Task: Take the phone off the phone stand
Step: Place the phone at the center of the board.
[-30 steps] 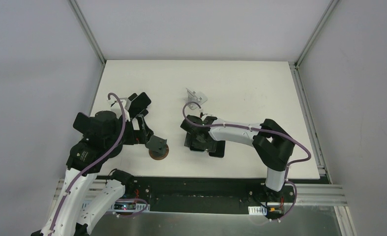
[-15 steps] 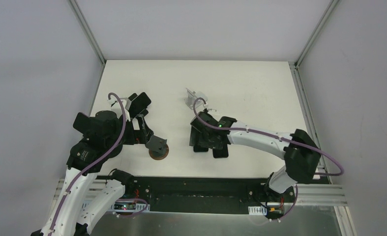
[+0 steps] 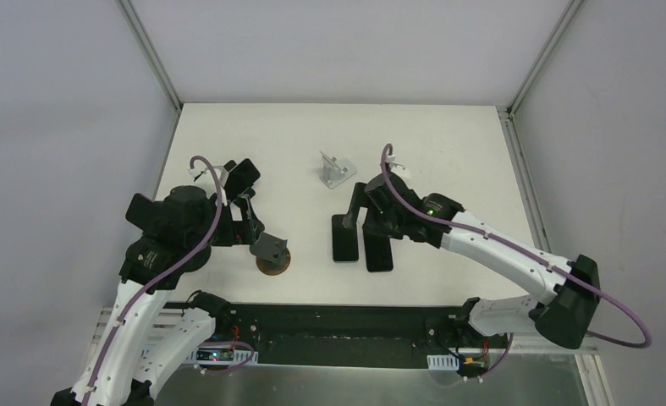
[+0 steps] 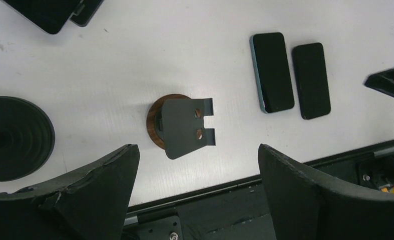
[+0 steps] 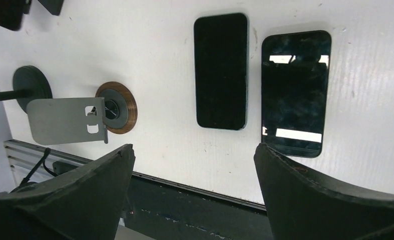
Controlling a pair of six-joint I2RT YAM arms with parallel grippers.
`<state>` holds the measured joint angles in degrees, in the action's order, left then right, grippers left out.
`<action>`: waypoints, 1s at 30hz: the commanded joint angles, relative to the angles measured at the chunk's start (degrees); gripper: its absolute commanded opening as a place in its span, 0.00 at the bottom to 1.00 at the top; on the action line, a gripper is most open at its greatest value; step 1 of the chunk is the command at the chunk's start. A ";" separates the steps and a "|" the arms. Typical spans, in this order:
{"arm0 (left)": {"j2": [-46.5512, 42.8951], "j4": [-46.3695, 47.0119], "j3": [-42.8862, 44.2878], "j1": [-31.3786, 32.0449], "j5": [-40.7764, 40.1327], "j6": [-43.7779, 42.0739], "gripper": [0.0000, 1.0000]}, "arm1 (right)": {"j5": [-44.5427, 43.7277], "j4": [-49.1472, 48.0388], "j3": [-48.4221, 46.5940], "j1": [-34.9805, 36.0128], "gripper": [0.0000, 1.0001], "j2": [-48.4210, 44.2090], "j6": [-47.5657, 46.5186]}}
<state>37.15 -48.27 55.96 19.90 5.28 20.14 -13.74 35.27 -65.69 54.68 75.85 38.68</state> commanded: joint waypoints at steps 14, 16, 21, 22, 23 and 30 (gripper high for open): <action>10.43 1.14 9.30 0.14 -13.15 -2.23 0.90 | 2.63 1.99 10.86 -1.60 0.93 -11.45 2.51; 11.43 1.05 10.73 0.14 -14.03 -3.01 0.90 | 3.11 1.83 10.95 -1.59 0.93 -11.20 2.56; 10.61 0.64 11.50 -0.20 -15.17 -3.48 0.90 | 3.81 0.52 10.98 -1.59 0.93 -10.58 2.40; 10.06 0.39 11.34 -0.21 -15.40 -3.26 0.90 | 4.08 0.20 10.90 -1.59 0.93 -10.30 2.23; 9.48 0.11 11.09 -0.21 -15.84 -2.92 0.89 | 4.65 -0.24 10.66 -1.59 0.93 -9.96 2.13; 5.88 -3.01 11.27 -0.21 -18.42 -1.77 0.89 | 6.60 -0.75 8.61 -1.59 0.93 -6.31 1.26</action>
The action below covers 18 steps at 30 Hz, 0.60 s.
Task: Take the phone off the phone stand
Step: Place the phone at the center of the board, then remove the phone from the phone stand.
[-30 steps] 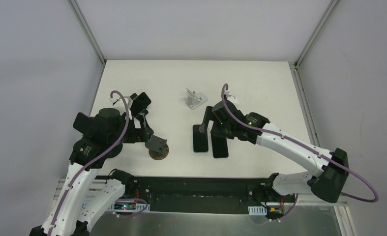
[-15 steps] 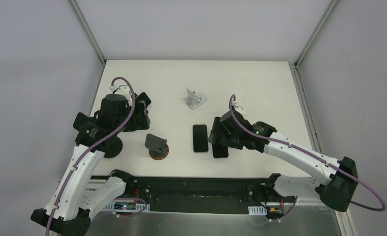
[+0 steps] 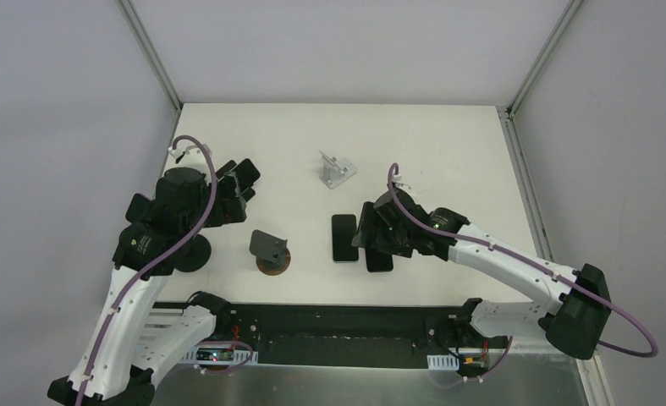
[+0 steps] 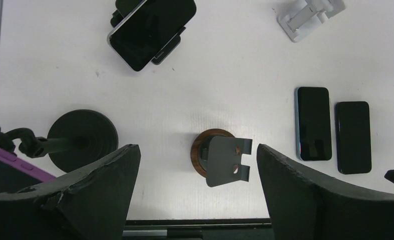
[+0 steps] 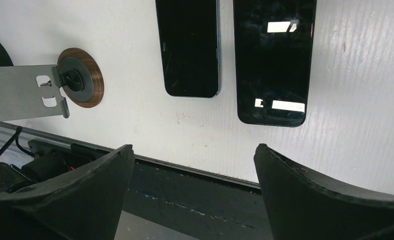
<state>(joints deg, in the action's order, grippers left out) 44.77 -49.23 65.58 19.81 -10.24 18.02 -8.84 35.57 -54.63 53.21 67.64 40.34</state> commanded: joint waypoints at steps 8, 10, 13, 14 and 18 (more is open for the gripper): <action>2.49 -2.55 3.61 -0.20 -1.30 1.41 0.90 | 4.33 -3.15 -3.63 -0.18 0.93 3.47 0.85; 5.31 -2.45 4.47 -0.16 -1.53 1.07 0.88 | 4.74 -3.45 -3.64 -0.13 0.93 3.34 1.51; 9.11 -2.38 6.11 -0.21 -4.27 0.39 0.88 | 4.61 -3.59 -3.11 -0.12 0.93 2.84 2.40; 10.44 -2.35 6.71 -0.21 -5.15 -0.15 0.88 | 4.61 -3.69 -2.78 -0.12 0.93 2.66 2.76; 18.95 -2.27 11.07 -0.21 -5.95 -5.76 0.88 | 4.77 -3.95 -1.48 -0.05 0.93 2.09 3.85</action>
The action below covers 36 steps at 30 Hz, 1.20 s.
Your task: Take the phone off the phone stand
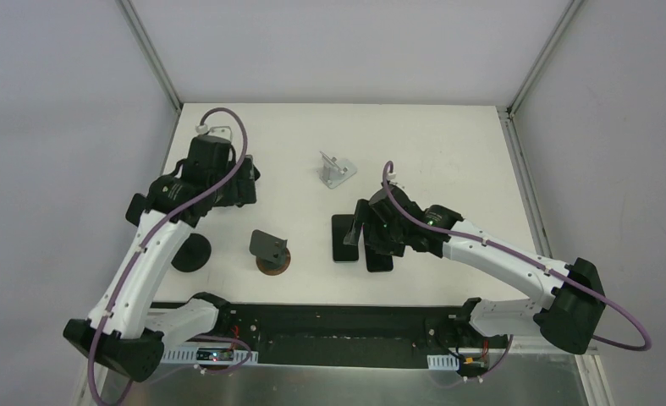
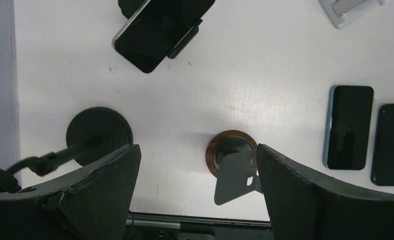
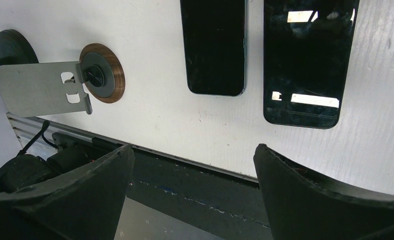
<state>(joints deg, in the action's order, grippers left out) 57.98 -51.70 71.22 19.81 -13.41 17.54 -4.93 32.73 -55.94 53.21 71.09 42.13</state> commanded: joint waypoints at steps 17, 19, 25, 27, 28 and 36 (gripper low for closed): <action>39.20 1.45 23.09 1.74 -12.98 -26.84 0.88 | -1.29 3.72 5.74 -0.11 0.93 -13.92 3.73; 40.90 2.99 22.85 3.04 -12.32 -29.46 0.88 | -0.95 3.90 6.35 -0.04 0.93 -14.87 4.05; 47.39 4.49 25.37 5.88 -17.05 -35.74 0.89 | -0.67 6.12 7.13 -0.08 0.93 -16.95 4.17; 49.10 5.00 26.06 5.94 -19.41 -36.34 0.89 | -1.11 6.84 7.37 -0.09 0.93 -17.73 3.95; 49.62 5.56 25.90 5.94 -19.95 -36.67 0.89 | -1.36 7.16 7.45 -0.09 0.93 -18.10 3.99; 53.61 8.22 24.64 6.03 -22.23 -41.33 0.91 | -1.54 10.10 8.26 -0.04 0.93 -19.91 4.27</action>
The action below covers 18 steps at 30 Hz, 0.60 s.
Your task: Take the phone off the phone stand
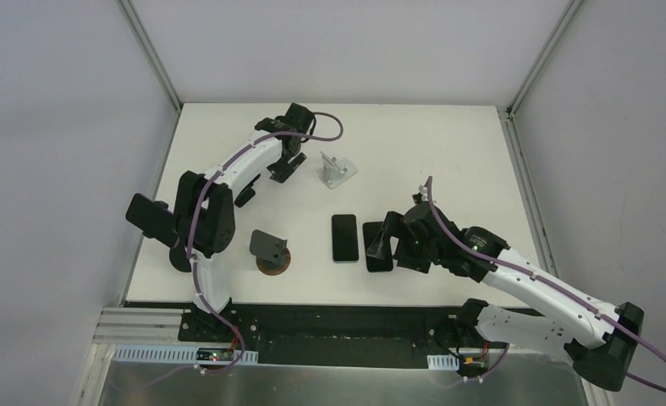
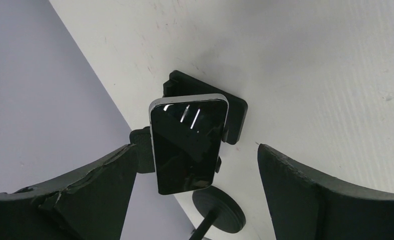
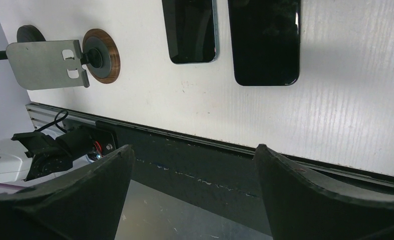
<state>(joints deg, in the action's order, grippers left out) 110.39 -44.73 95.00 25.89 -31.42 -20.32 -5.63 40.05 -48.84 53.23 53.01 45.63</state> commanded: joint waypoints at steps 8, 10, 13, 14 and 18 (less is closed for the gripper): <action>4.43 3.58 -0.24 -0.03 -7.66 -4.37 0.92 | -1.40 4.06 2.87 -0.06 0.93 -3.93 0.75; 5.02 4.17 -0.65 -0.05 -8.28 -4.78 0.92 | -1.69 4.55 2.74 -0.14 0.93 -3.94 0.55; 5.30 5.59 -1.86 -0.04 -9.34 -5.10 0.91 | -2.02 4.88 2.80 -0.06 0.93 -4.05 0.30; 5.28 6.15 -2.22 -0.05 -9.62 -5.16 0.91 | -2.08 4.98 2.86 -0.06 0.93 -3.98 0.14; 5.47 7.92 -3.21 -0.05 -11.24 -5.43 0.91 | -1.78 5.36 2.23 -0.11 0.93 -3.25 -0.59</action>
<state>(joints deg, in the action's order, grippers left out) 115.68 -38.79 92.55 25.85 -39.18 -24.69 -6.66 43.97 -45.93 53.21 49.87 45.78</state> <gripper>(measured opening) 0.916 0.930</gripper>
